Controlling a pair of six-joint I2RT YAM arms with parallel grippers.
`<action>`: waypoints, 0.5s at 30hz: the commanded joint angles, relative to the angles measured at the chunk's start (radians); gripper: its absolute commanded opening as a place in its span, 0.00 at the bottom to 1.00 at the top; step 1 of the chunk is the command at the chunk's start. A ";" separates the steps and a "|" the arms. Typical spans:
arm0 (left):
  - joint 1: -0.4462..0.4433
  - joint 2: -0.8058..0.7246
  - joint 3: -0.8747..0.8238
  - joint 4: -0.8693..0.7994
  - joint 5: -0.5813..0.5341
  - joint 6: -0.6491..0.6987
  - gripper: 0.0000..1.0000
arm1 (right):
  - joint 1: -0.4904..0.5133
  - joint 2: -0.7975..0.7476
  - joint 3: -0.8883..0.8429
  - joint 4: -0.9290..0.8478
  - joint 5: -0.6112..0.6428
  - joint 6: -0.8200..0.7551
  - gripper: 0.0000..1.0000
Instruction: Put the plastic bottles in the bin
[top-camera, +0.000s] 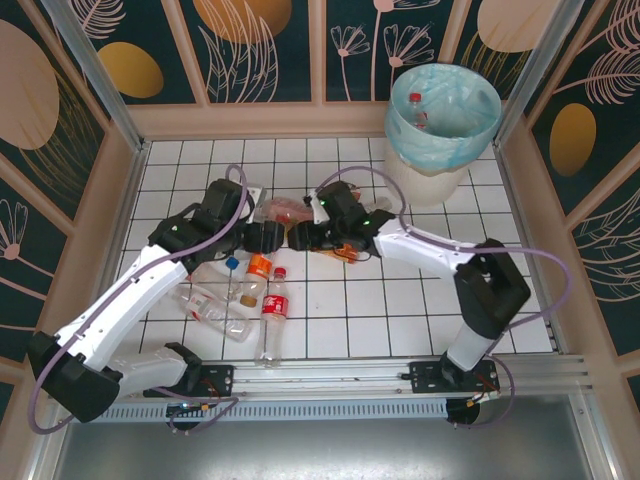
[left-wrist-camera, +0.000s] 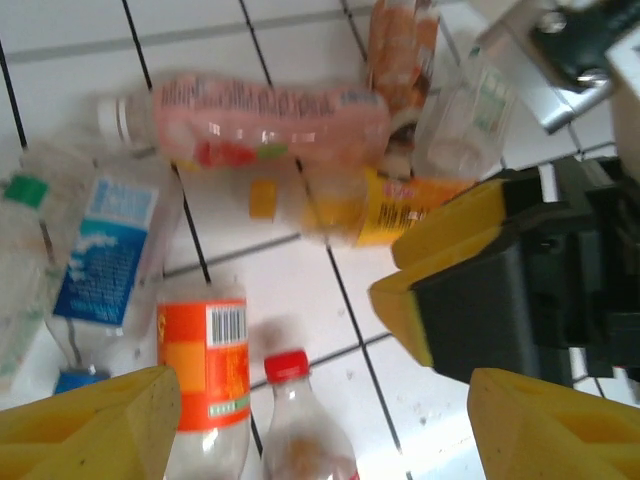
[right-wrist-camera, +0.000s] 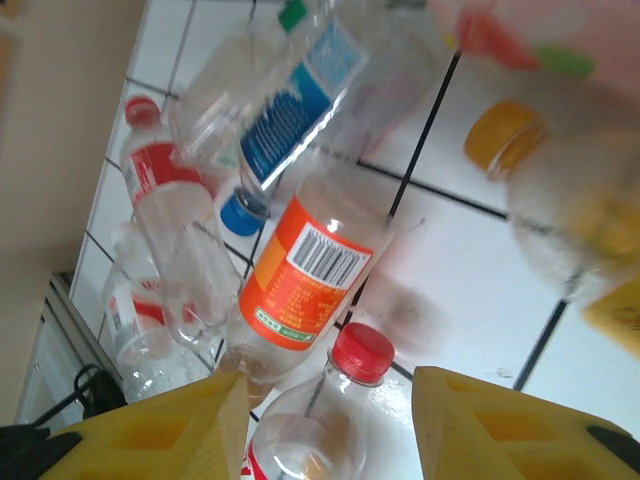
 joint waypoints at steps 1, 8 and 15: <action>0.001 -0.026 -0.053 -0.077 0.043 -0.063 0.76 | 0.012 0.067 -0.010 0.057 -0.064 0.037 0.48; 0.000 -0.078 -0.154 -0.103 0.055 -0.115 0.76 | 0.024 0.179 0.016 0.064 -0.100 0.043 0.48; 0.001 -0.092 -0.204 -0.104 0.033 -0.126 0.76 | 0.031 0.257 0.036 0.071 -0.149 0.049 0.48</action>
